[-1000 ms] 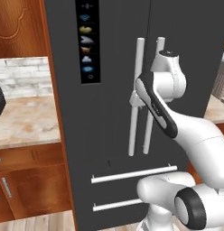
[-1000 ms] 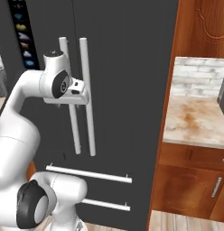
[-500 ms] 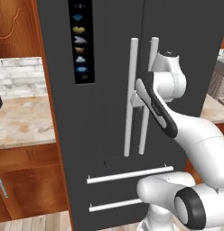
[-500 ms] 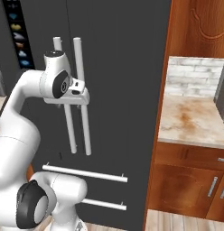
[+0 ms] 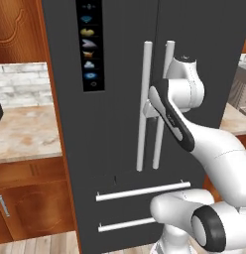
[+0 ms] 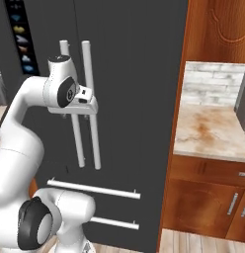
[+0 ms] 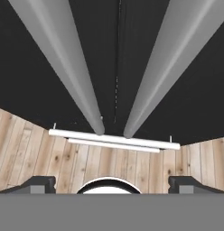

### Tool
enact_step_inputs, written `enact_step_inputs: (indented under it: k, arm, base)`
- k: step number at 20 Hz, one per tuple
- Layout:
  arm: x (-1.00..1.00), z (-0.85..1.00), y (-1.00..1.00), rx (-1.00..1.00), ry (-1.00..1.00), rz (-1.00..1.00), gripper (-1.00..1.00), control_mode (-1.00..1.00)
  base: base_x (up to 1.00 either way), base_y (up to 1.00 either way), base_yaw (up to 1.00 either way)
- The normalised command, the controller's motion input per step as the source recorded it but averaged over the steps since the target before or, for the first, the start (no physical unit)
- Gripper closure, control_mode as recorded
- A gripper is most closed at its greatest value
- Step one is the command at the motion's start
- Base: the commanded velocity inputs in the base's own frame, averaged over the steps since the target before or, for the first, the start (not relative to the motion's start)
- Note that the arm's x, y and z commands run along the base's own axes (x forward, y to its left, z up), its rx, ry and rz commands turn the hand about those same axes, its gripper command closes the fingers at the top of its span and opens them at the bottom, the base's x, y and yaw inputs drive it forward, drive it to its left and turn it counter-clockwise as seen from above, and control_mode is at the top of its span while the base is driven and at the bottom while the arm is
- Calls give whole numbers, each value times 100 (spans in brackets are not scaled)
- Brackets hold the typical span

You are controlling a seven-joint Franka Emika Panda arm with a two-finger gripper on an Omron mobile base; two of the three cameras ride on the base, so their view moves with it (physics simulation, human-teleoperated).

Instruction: Open the fridge, grab two sodas, and place both sodas inside the bowl with ice on the dining counter.

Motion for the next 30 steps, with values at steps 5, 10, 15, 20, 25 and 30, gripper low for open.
enact_step_inputs:
  k: [5, 10, 15, 20, 25, 30]
  arm:
    - [0, -2, 0, 0, -1, 0, -100, -100]
    - [0, 0, -10, -10, -25, -2, -100, -100]
    - [8, 0, -35, -3, -30, -1, -100, -100]
    - [50, 0, -5, 7, -6, -8, -100, -100]
    - [58, 0, 0, 3, 0, -10, -100, -100]
    - [56, -1, 0, 0, 0, -2, -100, -100]
  base:
    - [-15, 1, 0]
    - [0, 0, 0]
    - [0, 0, 0]
    - [0, 0, 0]
    - [0, 0, 0]
    - [0, 0, 0]
